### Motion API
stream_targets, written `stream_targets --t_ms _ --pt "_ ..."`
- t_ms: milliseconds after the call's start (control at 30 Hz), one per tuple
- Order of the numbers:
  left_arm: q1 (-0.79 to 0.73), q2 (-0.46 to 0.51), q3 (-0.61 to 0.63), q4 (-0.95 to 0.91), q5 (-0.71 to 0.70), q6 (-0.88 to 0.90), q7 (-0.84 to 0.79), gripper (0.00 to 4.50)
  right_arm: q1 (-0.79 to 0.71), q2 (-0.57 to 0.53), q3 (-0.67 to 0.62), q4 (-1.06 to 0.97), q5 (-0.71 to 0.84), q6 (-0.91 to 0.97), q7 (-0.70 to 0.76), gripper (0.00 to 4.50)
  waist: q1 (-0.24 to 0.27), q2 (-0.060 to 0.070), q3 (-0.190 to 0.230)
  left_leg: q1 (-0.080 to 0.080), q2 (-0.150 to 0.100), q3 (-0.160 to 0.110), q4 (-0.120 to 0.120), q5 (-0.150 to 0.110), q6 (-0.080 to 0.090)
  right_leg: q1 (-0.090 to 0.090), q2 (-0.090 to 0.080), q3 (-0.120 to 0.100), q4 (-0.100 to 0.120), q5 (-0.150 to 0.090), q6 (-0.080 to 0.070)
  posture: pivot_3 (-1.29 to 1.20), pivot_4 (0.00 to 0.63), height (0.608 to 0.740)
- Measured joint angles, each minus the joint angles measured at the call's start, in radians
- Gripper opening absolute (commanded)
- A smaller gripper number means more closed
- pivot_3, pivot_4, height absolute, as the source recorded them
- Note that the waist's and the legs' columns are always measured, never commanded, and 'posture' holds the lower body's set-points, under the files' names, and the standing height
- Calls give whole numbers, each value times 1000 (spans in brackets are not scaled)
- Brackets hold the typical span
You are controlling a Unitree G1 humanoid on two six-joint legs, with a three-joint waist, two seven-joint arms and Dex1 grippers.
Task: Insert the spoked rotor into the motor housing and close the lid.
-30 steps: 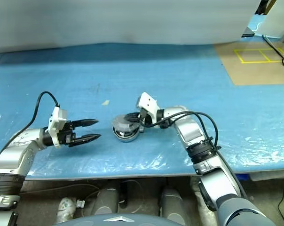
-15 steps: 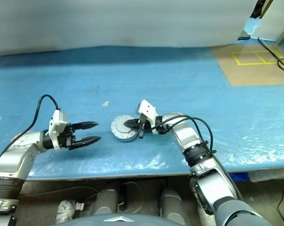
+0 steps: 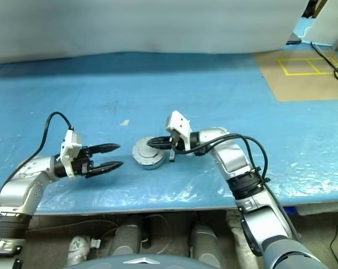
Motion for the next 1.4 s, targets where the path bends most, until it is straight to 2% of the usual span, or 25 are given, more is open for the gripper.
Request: stream_targets --t_ms 333,367,833,933,1033,1400 --pt "93 0 -6 -9 56 -86 6 3385 4 28 65 153 -91 -173 0 4367 0 0 0 -1 0 0 0 0 0 0 0 0 -1 0 0 0 150 740" --pt "104 0 -6 -8 62 -97 6 3385 4 30 70 169 -98 -193 -1 4468 0 0 0 0 0 0 0 0 0 0 0 0 0 0 0 0 150 740" --pt "143 -13 -7 -42 89 -124 75 3385 -22 72 88 298 -186 -314 -40 4468 0 0 0 2 0 0 1 -1 2 3 0 0 0 0 0 0 150 740" --pt "137 -13 -13 -52 89 -116 86 3385 -22 72 95 305 -199 -340 -42 3917 0 0 0 4 0 0 1 -1 2 5 0 0 0 0 0 0 150 740" --pt "136 -13 -14 -54 89 -114 87 3385 -22 70 97 310 -203 -357 -43 2969 0 0 0 6 0 0 1 -1 2 7 0 0 0 0 0 0 150 740" --pt "129 -13 -19 -54 89 -112 86 3385 -24 67 81 280 -189 -249 -30 2953 1 0 0 6 0 0 1 -1 2 8 0 0 -1 0 0 0 150 740"
